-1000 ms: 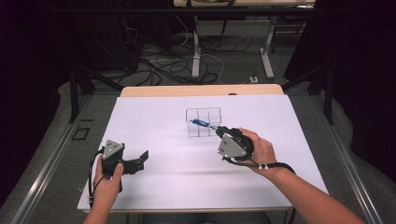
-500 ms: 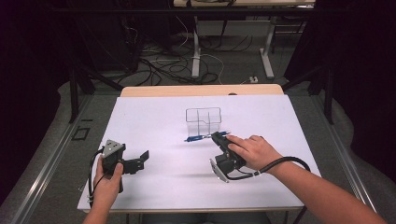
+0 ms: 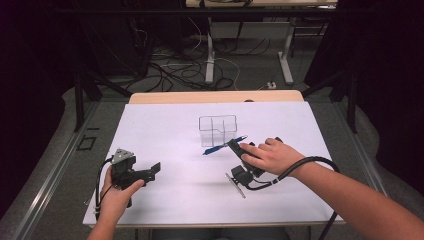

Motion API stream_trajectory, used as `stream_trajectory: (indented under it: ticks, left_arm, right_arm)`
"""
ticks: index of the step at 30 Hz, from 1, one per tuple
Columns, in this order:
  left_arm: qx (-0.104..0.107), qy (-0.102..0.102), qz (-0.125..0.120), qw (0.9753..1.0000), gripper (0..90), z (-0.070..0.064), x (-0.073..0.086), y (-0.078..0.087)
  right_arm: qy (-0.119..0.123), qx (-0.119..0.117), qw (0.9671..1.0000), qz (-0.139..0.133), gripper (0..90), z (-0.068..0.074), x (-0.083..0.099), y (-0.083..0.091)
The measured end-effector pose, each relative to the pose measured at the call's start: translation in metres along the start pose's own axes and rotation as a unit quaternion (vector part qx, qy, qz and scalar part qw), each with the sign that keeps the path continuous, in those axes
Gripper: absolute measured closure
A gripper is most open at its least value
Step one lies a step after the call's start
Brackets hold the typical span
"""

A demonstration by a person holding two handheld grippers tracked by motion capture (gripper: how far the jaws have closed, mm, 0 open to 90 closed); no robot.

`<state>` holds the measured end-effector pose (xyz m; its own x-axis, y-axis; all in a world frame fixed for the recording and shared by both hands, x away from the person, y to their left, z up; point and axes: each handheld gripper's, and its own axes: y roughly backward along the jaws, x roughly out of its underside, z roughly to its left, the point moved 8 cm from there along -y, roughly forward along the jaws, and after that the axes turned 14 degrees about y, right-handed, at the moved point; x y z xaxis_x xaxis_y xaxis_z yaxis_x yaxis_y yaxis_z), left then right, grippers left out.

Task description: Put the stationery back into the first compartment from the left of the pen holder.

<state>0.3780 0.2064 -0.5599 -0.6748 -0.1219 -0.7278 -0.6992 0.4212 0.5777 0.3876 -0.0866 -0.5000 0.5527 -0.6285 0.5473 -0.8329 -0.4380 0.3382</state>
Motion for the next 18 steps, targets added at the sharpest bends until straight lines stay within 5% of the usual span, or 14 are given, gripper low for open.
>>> stream_trajectory:
  ticks: [7,13,18]
  left_arm:
    - [-0.022,-0.064,0.023,0.9974,0.1,-0.015,-0.006,0.0]
    - [-0.009,-0.118,0.025,0.9926,6.1,-0.035,-0.014,-0.001]
    - [-0.001,-0.14,0.021,0.99,17.0,-0.05,-0.024,-0.002]
  right_arm:
    - [0.011,-0.009,0.9999,0.004,79.5,-0.003,-0.002,-0.002]
    - [0.015,-0.006,0.9999,-0.003,79.5,-0.007,-0.003,-0.005]
    - [0.017,-0.006,0.9998,-0.002,79.4,-0.006,-0.003,-0.01]
